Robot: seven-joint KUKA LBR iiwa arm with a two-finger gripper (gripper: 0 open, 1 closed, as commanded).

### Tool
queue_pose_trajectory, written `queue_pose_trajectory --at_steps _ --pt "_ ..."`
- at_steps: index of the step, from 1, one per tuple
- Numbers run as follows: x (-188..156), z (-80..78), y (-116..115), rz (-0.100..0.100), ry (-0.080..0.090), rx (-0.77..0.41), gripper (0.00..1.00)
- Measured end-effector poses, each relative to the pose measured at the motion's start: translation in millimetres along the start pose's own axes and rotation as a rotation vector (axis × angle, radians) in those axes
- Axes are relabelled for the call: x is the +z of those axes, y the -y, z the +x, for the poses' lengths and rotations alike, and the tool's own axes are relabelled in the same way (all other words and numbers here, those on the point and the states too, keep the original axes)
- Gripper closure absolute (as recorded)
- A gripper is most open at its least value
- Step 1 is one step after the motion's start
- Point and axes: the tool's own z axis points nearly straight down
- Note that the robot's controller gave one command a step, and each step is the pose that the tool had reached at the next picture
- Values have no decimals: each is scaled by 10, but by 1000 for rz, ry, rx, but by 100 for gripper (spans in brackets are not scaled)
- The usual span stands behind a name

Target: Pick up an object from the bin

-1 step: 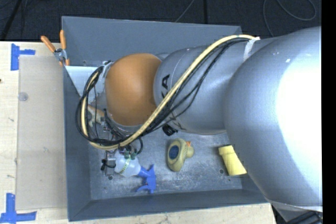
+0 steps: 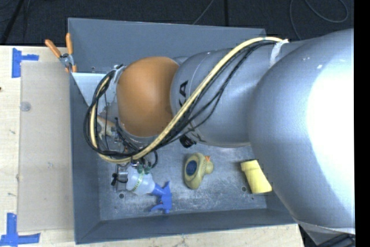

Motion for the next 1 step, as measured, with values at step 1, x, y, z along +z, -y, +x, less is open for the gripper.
queue_pose_trajectory --at_steps 1 --pt "440 271 580 1 -4 -72 0"
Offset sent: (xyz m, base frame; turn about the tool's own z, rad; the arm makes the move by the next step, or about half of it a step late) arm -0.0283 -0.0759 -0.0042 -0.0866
